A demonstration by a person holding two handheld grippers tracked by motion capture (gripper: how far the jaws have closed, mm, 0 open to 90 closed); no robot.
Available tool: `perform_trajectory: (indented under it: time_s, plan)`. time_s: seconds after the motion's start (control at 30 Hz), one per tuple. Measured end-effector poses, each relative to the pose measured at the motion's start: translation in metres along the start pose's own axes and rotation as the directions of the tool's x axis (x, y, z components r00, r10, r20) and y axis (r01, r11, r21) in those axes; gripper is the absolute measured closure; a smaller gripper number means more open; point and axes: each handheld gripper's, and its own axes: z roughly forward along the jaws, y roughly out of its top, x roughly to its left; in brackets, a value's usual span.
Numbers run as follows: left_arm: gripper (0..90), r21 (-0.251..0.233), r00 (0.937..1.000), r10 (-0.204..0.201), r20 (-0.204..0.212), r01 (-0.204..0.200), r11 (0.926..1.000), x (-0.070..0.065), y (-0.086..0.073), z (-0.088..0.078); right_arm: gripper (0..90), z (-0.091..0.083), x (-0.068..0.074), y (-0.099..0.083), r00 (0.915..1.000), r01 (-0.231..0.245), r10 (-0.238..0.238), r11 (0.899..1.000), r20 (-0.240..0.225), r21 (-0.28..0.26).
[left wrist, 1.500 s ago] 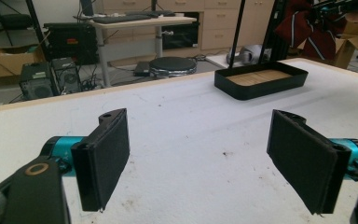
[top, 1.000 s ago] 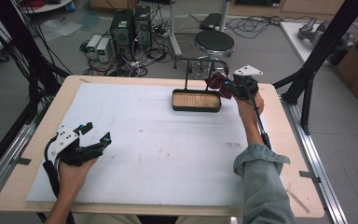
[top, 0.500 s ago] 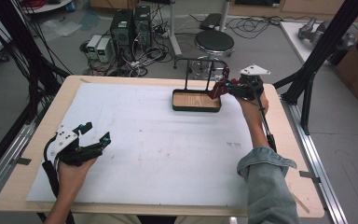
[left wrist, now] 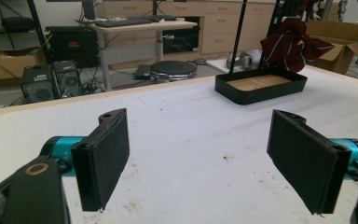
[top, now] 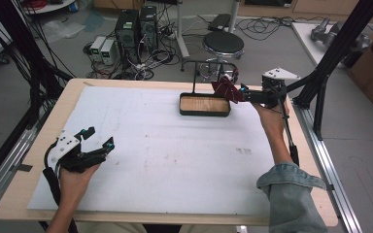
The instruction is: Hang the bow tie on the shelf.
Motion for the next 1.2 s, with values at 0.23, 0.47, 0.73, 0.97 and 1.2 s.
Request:
perform_trajectory:
  time_s: [0.23, 0.47, 0.73, 0.97, 1.2]
  plan:
    - [21.2, -0.001, 1.0, -0.002, -0.004, 0.002, 1.0, 0.001, 0.0, -0.003, 12.2, -0.019, 0.002, 0.007, 0.9992, -0.02, 0.02, 1.0, -0.036, -0.019]
    - [21.2, 0.0, 1.0, 0.001, -0.006, -0.001, 1.0, 0.001, 0.0, -0.003, 12.3, -0.035, 0.006, 0.0, 0.9978, -0.038, 0.035, 0.998, -0.056, -0.059]
    - [21.2, -0.001, 1.0, 0.006, -0.002, -0.006, 1.0, -0.001, 0.0, -0.001, 12.2, -0.058, 0.007, -0.02, 0.9976, -0.054, 0.049, 0.994, -0.049, -0.092]
    - [21.2, 0.006, 1.0, 0.007, 0.003, -0.007, 1.0, -0.002, -0.001, 0.003, 12.2, -0.083, 0.01, -0.039, 0.9962, -0.081, 0.076, 0.987, -0.042, -0.135]
    - [21.2, 0.007, 0.9999, 0.01, 0.001, -0.01, 0.9999, -0.003, -0.001, 0.002, 12.2, -0.106, 0.017, -0.062, 0.9938, -0.11, 0.104, 0.975, -0.041, -0.191]
